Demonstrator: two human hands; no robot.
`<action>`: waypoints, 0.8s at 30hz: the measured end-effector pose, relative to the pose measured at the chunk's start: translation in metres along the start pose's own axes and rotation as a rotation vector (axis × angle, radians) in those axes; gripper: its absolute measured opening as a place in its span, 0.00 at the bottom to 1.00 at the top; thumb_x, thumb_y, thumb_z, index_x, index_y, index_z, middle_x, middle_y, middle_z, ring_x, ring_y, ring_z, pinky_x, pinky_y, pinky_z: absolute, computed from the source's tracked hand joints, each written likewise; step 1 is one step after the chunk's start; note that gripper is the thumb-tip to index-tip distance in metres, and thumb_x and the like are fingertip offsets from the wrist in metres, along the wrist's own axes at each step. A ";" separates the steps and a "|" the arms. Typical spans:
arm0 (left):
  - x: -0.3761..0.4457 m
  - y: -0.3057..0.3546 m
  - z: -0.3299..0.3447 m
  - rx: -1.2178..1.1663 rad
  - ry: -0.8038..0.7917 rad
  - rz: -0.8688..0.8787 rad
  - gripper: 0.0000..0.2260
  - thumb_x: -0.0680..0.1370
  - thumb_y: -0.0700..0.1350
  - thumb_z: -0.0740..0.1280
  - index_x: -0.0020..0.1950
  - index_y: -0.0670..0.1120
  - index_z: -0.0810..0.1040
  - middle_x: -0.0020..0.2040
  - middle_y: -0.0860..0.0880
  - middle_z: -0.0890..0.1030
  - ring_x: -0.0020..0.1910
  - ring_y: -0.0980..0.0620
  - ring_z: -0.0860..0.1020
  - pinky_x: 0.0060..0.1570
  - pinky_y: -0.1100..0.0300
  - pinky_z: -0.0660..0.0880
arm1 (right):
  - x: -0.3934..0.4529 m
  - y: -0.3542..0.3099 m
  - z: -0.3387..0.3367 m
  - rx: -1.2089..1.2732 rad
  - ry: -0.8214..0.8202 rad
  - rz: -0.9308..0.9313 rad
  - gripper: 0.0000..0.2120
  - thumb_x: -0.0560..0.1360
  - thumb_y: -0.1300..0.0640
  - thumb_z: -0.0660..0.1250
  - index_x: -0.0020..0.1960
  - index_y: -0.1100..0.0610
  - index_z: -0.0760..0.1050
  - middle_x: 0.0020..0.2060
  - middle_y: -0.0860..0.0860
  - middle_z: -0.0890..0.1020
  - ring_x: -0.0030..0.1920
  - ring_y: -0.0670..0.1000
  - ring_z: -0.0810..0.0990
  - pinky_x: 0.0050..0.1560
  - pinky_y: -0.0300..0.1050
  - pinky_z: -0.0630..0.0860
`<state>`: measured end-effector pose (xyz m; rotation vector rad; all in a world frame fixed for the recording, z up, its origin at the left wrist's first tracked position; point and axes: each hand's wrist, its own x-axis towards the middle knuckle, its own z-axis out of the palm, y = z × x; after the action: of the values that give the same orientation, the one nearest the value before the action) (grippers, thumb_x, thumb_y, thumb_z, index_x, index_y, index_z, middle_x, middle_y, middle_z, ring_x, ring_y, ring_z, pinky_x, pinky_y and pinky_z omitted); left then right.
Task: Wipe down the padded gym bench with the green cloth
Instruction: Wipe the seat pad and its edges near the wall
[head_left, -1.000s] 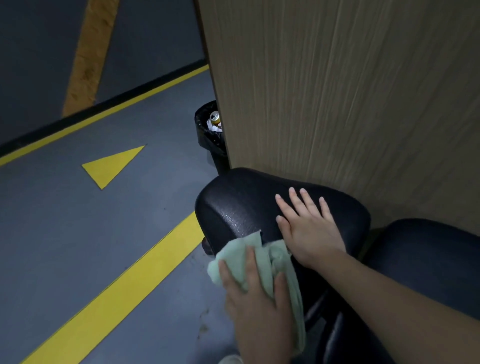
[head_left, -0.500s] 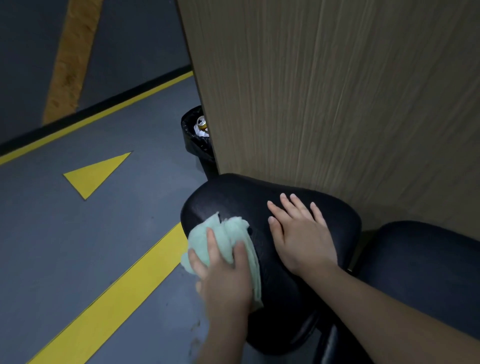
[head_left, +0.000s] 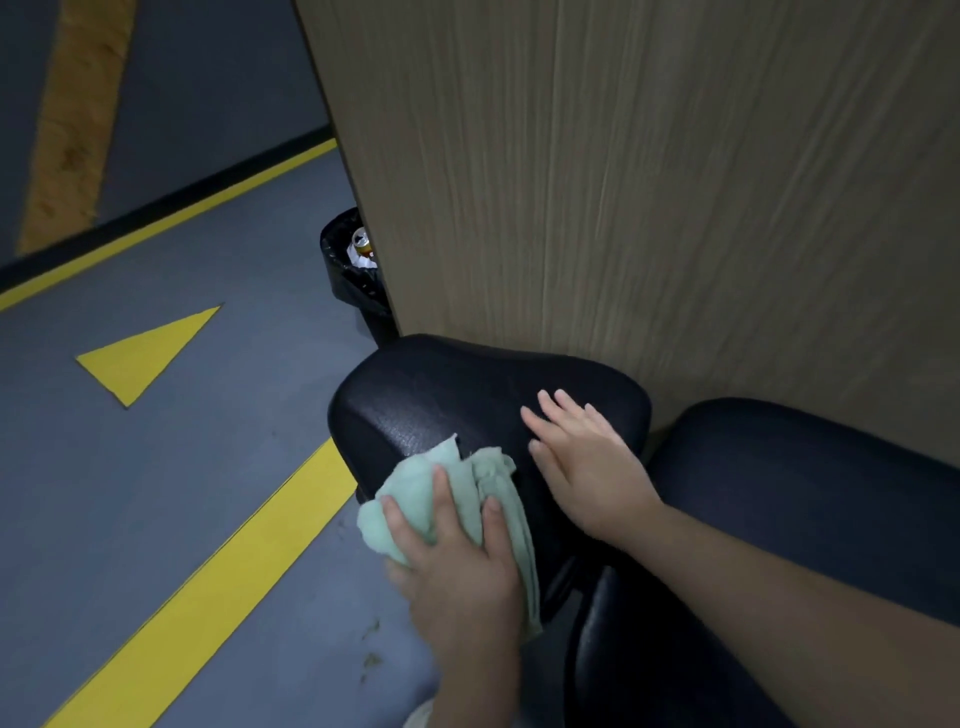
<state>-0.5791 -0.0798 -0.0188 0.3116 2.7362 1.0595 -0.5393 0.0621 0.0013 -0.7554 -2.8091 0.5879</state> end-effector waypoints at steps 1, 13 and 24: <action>-0.007 -0.002 0.001 0.010 0.034 0.025 0.24 0.79 0.63 0.53 0.75 0.61 0.60 0.78 0.46 0.50 0.67 0.35 0.62 0.61 0.45 0.63 | -0.015 0.001 -0.003 -0.065 -0.019 -0.008 0.32 0.77 0.42 0.33 0.77 0.49 0.55 0.77 0.47 0.53 0.76 0.43 0.43 0.71 0.39 0.35; -0.061 0.008 0.015 -0.252 -0.102 -0.071 0.38 0.72 0.53 0.73 0.65 0.75 0.47 0.72 0.59 0.27 0.69 0.38 0.53 0.66 0.45 0.63 | -0.130 0.037 -0.015 -0.314 0.104 0.430 0.28 0.79 0.41 0.43 0.75 0.50 0.61 0.74 0.50 0.62 0.76 0.52 0.54 0.73 0.55 0.46; -0.046 -0.024 0.003 -0.082 -0.097 0.263 0.35 0.60 0.73 0.63 0.66 0.77 0.57 0.72 0.69 0.32 0.70 0.40 0.49 0.67 0.43 0.57 | -0.122 0.040 -0.007 -0.378 0.211 0.374 0.26 0.80 0.44 0.46 0.73 0.53 0.65 0.72 0.54 0.67 0.74 0.56 0.61 0.70 0.61 0.51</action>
<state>-0.5370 -0.1076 -0.0329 0.7066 2.6081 1.1812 -0.4154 0.0332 -0.0167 -1.3435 -2.6213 0.0094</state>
